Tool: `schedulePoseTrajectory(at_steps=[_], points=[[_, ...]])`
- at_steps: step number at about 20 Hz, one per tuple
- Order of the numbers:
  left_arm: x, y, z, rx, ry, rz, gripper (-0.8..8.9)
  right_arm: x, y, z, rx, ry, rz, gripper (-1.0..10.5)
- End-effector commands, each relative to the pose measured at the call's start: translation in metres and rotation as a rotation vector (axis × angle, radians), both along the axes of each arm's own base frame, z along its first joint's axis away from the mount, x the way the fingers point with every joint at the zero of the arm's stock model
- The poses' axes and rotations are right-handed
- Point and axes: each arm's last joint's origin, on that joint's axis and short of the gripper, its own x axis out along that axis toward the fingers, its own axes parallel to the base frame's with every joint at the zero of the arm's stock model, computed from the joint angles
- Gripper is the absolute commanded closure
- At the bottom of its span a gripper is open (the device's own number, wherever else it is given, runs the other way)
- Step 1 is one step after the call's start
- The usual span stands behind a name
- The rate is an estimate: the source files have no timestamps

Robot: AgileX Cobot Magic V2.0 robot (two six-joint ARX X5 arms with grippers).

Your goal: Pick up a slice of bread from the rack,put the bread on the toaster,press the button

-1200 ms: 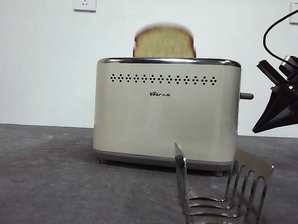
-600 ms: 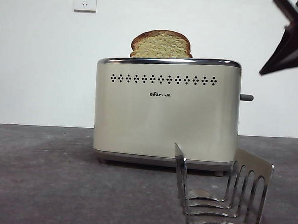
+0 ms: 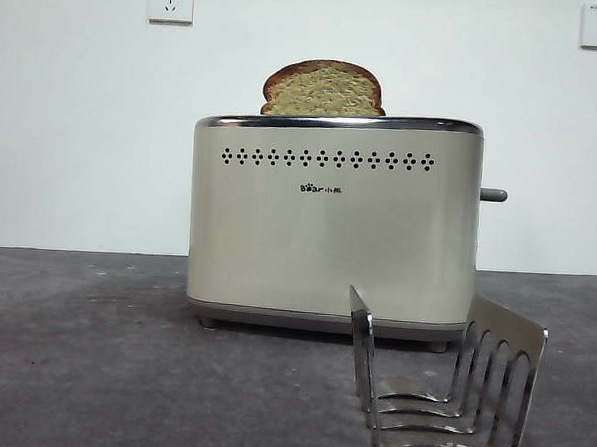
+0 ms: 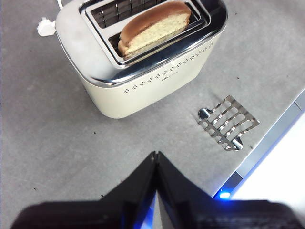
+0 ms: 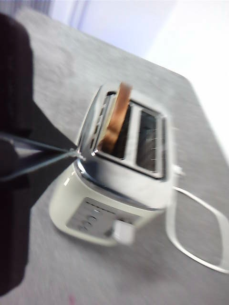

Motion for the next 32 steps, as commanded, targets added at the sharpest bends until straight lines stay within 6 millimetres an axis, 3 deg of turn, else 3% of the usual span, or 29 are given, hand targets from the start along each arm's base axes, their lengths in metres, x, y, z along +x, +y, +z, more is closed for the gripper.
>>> schedulePoseTrajectory(at_steps=[1, 9, 17, 24, 32], points=[[-0.007, 0.005, 0.003, -0.012, -0.018, -0.004, 8.17, -0.021, -0.001, 0.027, -0.086, -0.081, -0.045, 9.5], [-0.03, 0.02, 0.014, -0.064, -0.08, -0.003, 8.17, -0.072, -0.004, 0.084, -0.199, -0.146, -0.141, 9.5], [-0.049, 0.032, 0.022, -0.099, -0.133, -0.003, 8.17, -0.088, -0.009, 0.096, -0.331, -0.106, -0.268, 9.5], [-0.044, 0.029, 0.021, -0.09, -0.12, -0.003, 8.17, -0.079, -0.011, 0.091, -0.388, -0.015, -0.317, 9.5], [-0.023, 0.015, 0.011, -0.05, -0.06, -0.003, 8.17, -0.04, -0.013, 0.082, -0.42, 0.089, -0.318, 9.5]])
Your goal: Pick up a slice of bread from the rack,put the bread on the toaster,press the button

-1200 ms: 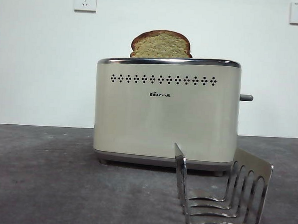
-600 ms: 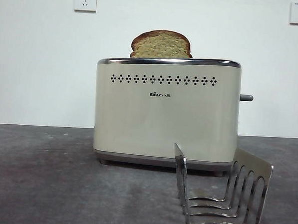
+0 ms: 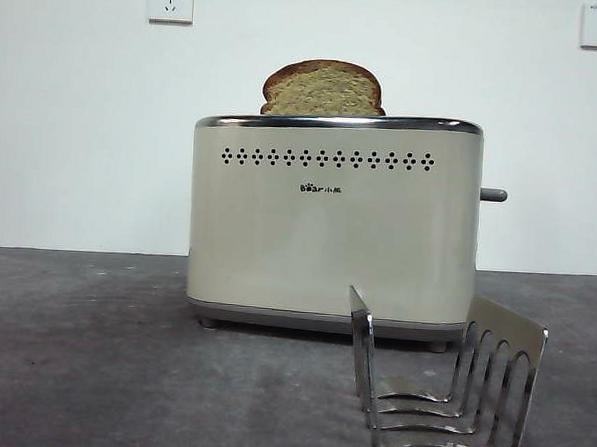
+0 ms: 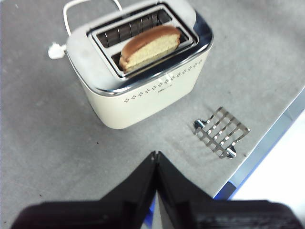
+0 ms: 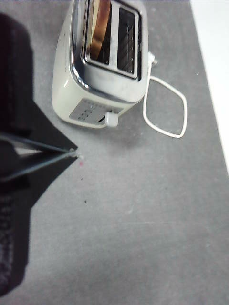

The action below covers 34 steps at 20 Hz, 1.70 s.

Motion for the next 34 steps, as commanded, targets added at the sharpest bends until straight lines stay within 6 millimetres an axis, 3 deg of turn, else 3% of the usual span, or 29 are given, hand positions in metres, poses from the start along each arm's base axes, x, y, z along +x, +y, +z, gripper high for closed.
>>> schedulePoseTrajectory(at_steps=[1, 6, 11, 15, 20, 23, 28, 31, 34], points=[[0.009, -0.006, -0.005, 0.02, 0.024, -0.007, 8.17, 0.02, 0.0, -0.007, -0.004, 0.076, 0.001, 9.5], [0.015, 0.002, -0.006, 0.18, -0.101, -0.087, 8.17, 0.071, -0.001, -0.028, -0.001, 0.221, 0.001, 9.5], [0.004, 0.033, 0.0, 0.121, -0.132, 0.004, 8.17, 0.121, -0.002, -0.054, 0.001, 0.33, 0.002, 9.5], [-0.006, 0.054, -0.021, 0.082, -0.269, 0.138, 8.17, 0.154, -0.003, -0.069, 0.001, 0.325, 0.002, 9.5], [-0.015, 0.068, -0.1, -0.037, -0.615, 0.266, 8.17, 0.183, -0.004, -0.074, -0.001, 0.214, 0.001, 9.5], [-0.022, 0.075, -0.152, -0.174, -0.755, 0.382, 8.17, 0.191, -0.004, -0.07, -0.003, 0.13, 0.001, 9.5], [-0.025, 0.088, -0.245, -0.332, -0.661, 0.624, 8.17, 0.196, -0.004, -0.064, -0.005, 0.046, 0.001, 9.5], [-0.027, 0.092, -0.276, -0.367, -0.615, 0.694, 8.17, 0.196, -0.004, -0.064, -0.005, 0.046, 0.001, 9.5], [-0.03, 0.092, -0.285, -0.356, -0.643, 0.689, 8.17, 0.196, -0.004, -0.064, -0.005, 0.046, 0.001, 9.5]])
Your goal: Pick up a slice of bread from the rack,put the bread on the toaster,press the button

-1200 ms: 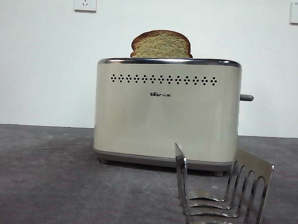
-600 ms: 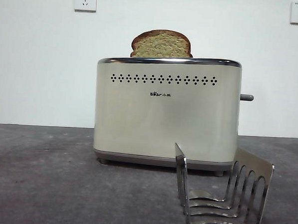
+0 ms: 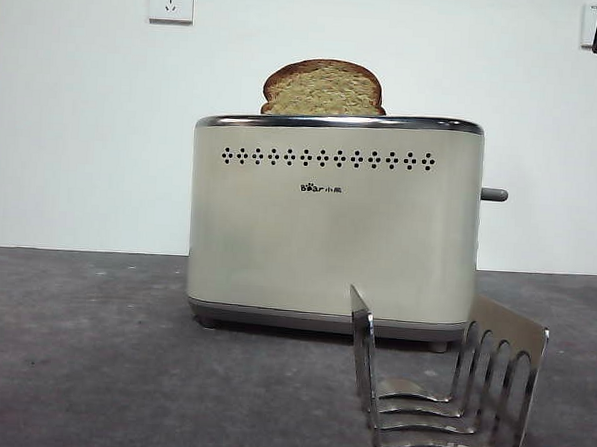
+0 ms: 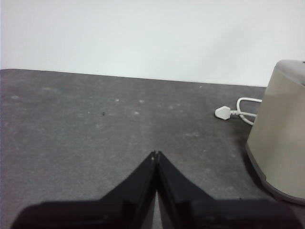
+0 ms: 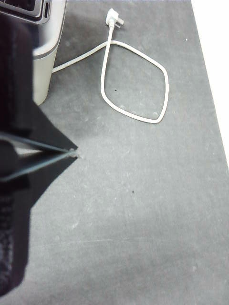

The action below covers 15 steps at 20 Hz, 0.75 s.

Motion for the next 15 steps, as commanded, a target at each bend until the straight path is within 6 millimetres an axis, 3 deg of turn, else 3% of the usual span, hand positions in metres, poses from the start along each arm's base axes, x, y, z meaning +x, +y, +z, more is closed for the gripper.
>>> schedulePoseTrajectory(at_steps=[1, 6, 10, 15], points=[[-0.001, 0.001, -0.003, 0.015, -0.028, 0.019, 8.17, 0.002, 0.0, 0.0, -0.004, -0.005, 0.003, 9.5], [-0.001, 0.001, -0.013, 0.124, -0.014, 0.022, 8.17, 0.002, 0.0, 0.0, -0.004, -0.005, 0.003, 9.5], [-0.002, 0.003, -0.024, 0.134, 0.102, 0.091, 8.17, 0.002, 0.0, 0.0, -0.004, -0.005, 0.003, 9.5], [-0.003, 0.004, -0.025, 0.146, 0.11, 0.129, 8.17, 0.002, 0.0, 0.0, -0.004, -0.005, 0.003, 9.5]])
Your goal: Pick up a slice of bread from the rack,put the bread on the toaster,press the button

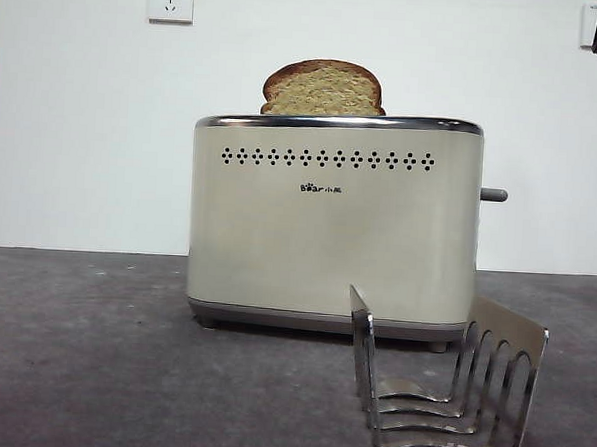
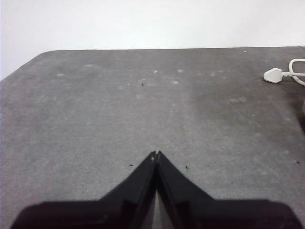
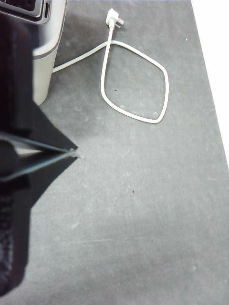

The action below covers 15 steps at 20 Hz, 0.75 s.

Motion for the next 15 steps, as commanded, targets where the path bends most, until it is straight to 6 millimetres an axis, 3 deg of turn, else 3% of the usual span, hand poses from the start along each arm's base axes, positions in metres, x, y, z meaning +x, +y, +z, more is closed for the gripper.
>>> schedulePoseTrajectory(at_steps=[1, 15], points=[[0.0004, -0.0003, -0.0027, 0.011, 0.002, -0.006, 8.17, 0.0019, 0.0002, -0.0002, -0.004, -0.005, 0.003, 9.5], [0.0008, -0.0067, -0.0021, -0.002, -0.005, -0.081, 8.17, 0.0019, 0.0002, -0.0002, -0.004, -0.005, 0.003, 9.5]])
